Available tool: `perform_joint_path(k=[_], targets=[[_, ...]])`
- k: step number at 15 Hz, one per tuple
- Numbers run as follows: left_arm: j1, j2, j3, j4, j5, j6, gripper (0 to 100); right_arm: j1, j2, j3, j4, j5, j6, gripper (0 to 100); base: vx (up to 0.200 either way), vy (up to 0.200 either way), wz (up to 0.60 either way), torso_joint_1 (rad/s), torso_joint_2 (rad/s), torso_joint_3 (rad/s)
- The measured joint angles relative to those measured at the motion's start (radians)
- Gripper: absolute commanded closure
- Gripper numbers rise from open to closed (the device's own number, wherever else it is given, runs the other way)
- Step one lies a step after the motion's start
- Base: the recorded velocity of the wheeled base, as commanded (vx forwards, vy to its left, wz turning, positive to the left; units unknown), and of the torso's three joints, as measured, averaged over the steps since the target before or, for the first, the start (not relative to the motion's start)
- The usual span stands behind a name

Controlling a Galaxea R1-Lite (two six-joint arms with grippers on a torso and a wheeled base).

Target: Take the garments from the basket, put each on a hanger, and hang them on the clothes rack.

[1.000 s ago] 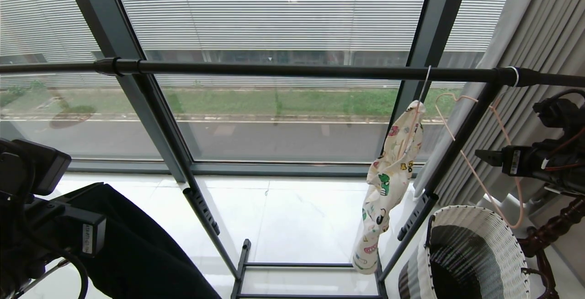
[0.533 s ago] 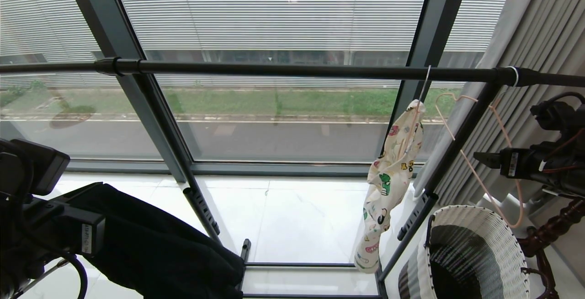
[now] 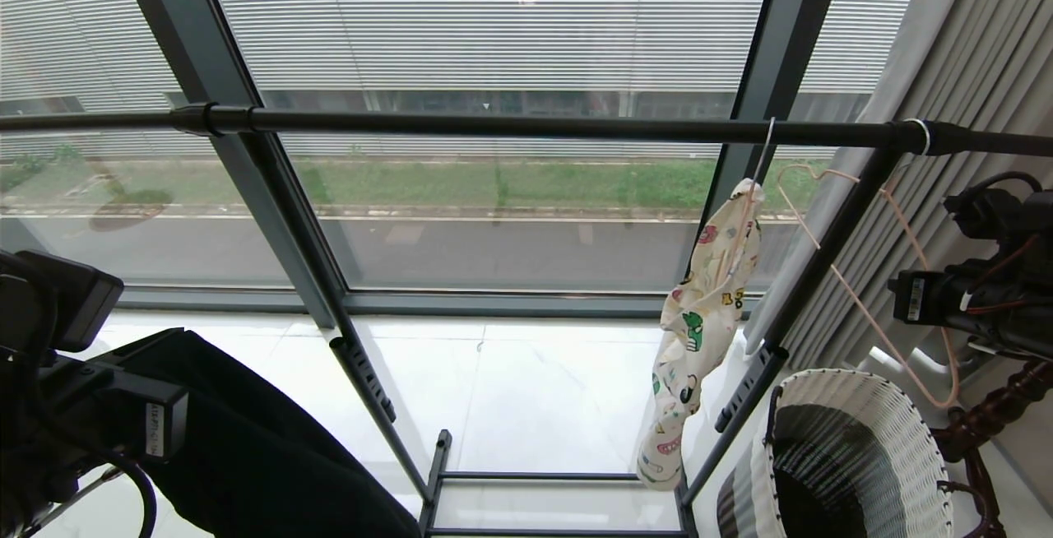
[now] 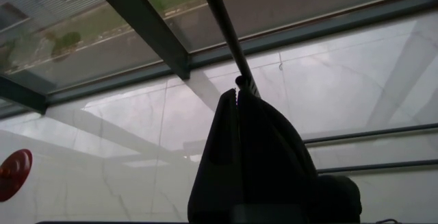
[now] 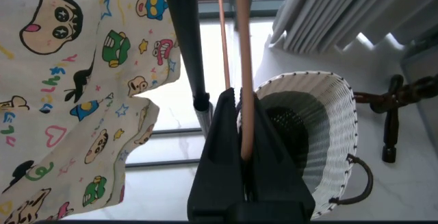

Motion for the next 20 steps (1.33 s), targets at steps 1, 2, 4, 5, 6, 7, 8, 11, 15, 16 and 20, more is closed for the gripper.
perform_joint_path(k=[1,2,4,5,6,7,8,11,15,16,20], targets=[[-0.001,0.000,0.002,0.000,0.000,0.000,100,0.000,0.000,0.000,0.000,0.000,0.000,100,0.000,0.000,0.00,0.000,0.00,0.000],[-0.001,0.000,0.003,0.000,0.000,0.000,100,0.000,0.001,0.000,-0.002,0.000,0.000,100,0.000,0.000,0.00,0.000,0.00,0.000],[-0.001,0.000,0.004,0.000,0.000,0.000,100,-0.001,0.002,0.000,-0.019,0.000,0.003,100,0.000,0.000,0.00,0.000,0.00,0.000],[-0.001,0.000,0.005,0.000,0.000,0.000,100,-0.001,0.002,0.000,-0.032,-0.002,0.017,100,0.000,0.000,0.00,0.000,0.00,0.000],[-0.001,0.000,0.005,0.000,0.000,0.000,100,-0.001,0.000,0.000,-0.044,-0.005,0.031,100,0.000,0.000,0.00,0.000,0.00,0.000],[-0.001,0.000,0.005,0.000,0.000,0.000,100,-0.001,-0.005,0.001,-0.051,-0.007,0.035,100,0.000,0.000,0.00,0.000,0.00,0.000],[-0.001,0.000,0.005,0.000,0.000,0.000,100,-0.001,-0.012,0.004,-0.054,-0.007,0.036,100,0.000,0.000,0.00,0.000,0.00,0.000],[-0.001,-0.001,0.010,0.000,0.000,0.000,100,-0.003,-0.049,0.047,-0.084,-0.008,0.037,100,0.000,0.000,0.00,0.000,0.00,0.000],[-0.001,-0.003,0.011,0.000,0.000,-0.001,100,-0.030,-0.083,0.104,-0.156,-0.009,0.037,100,0.000,0.000,0.00,0.000,0.00,0.000],[-0.001,-0.004,0.011,0.000,0.000,0.000,100,-0.034,-0.092,0.117,-0.160,-0.008,0.036,100,0.000,0.000,0.00,0.000,0.00,0.000],[0.000,-0.008,0.014,-0.001,0.000,-0.002,100,-0.047,-0.140,0.156,-0.160,-0.008,0.036,100,0.000,0.000,0.00,0.000,0.00,0.000]])
